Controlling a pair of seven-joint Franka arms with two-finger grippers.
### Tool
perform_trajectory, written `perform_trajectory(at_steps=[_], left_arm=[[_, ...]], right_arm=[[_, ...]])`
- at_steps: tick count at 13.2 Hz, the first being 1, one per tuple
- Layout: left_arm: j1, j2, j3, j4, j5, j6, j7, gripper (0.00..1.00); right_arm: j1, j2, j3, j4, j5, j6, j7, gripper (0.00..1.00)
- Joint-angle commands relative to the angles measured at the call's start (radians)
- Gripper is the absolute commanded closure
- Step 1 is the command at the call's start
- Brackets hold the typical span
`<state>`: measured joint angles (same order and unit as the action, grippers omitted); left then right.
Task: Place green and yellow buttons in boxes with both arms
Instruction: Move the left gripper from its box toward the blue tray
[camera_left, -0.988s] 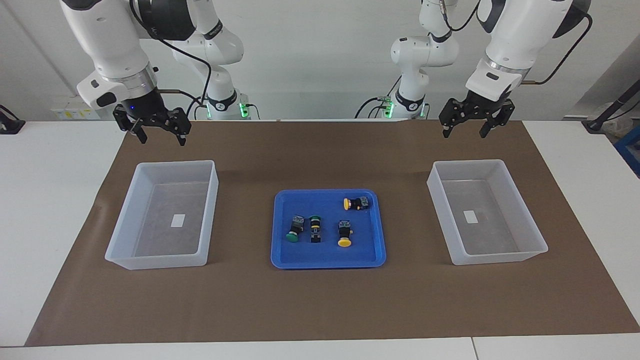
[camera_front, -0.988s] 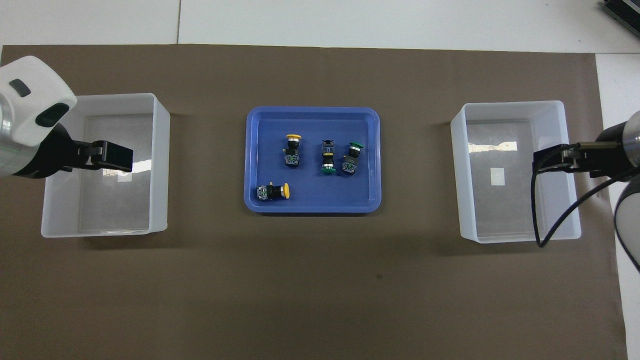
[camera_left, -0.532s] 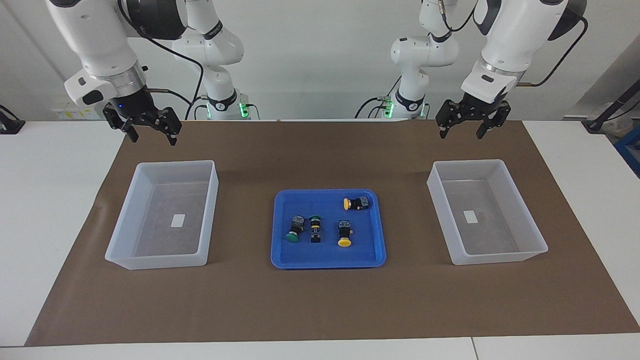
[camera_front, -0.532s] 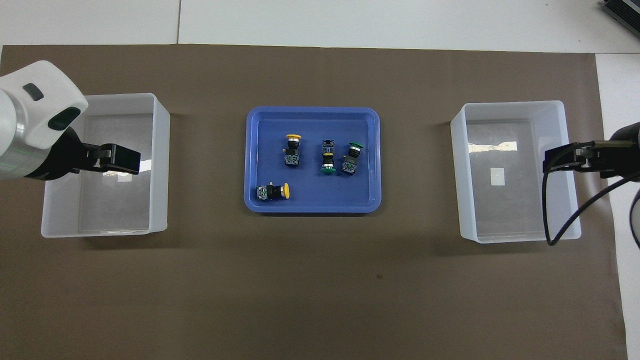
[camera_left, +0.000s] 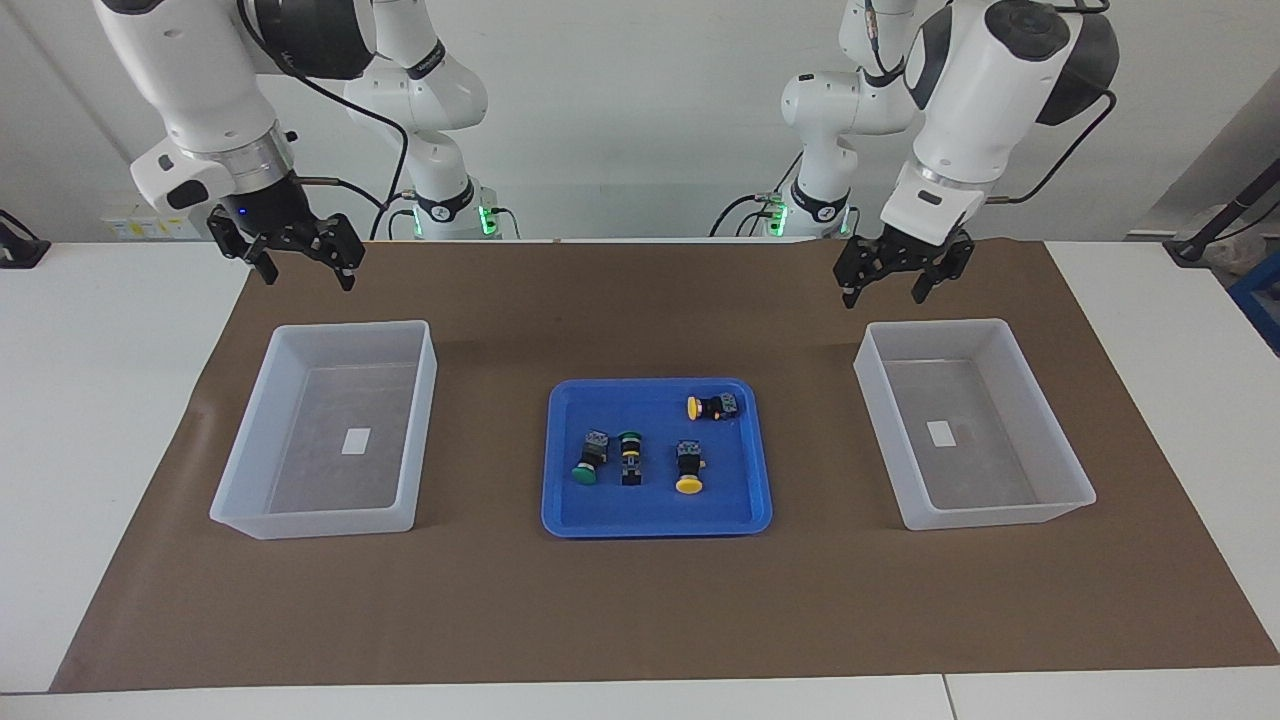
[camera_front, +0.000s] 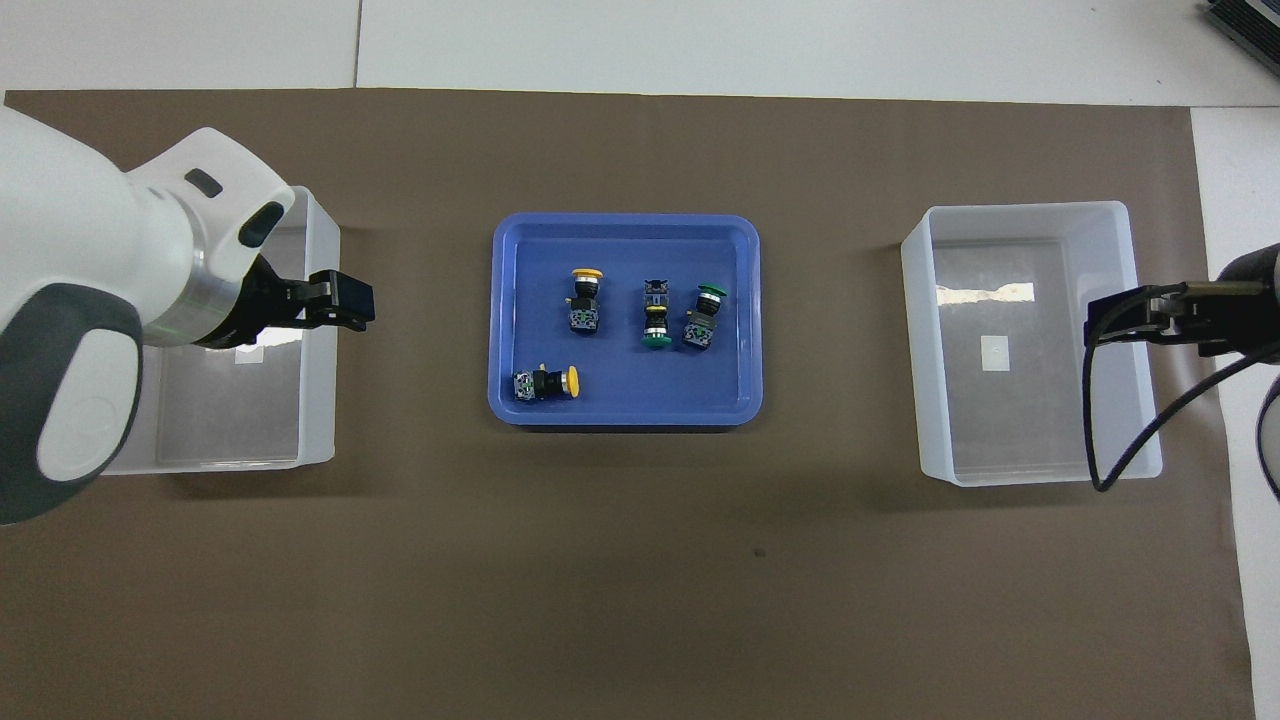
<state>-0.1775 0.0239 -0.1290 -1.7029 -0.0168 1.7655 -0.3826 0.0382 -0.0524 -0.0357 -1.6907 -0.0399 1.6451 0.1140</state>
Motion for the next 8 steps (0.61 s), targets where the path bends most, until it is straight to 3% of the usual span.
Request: perform_trajectory(at_steps=[1,8], left_arm=[[-0.057,0.057,0.011,-0.02,0.008,0.098,-0.152,0.0],[-0.166,0.161,0.012,-0.101,0.008,0.391,-0.236,0.0]], right_arm=[[0.002,-0.015,0.005,-0.007,0.003,-0.01,0.009,0.0],[0.0,-0.015,0.005,-0.007,0.003,-0.01,0.009,0.0]])
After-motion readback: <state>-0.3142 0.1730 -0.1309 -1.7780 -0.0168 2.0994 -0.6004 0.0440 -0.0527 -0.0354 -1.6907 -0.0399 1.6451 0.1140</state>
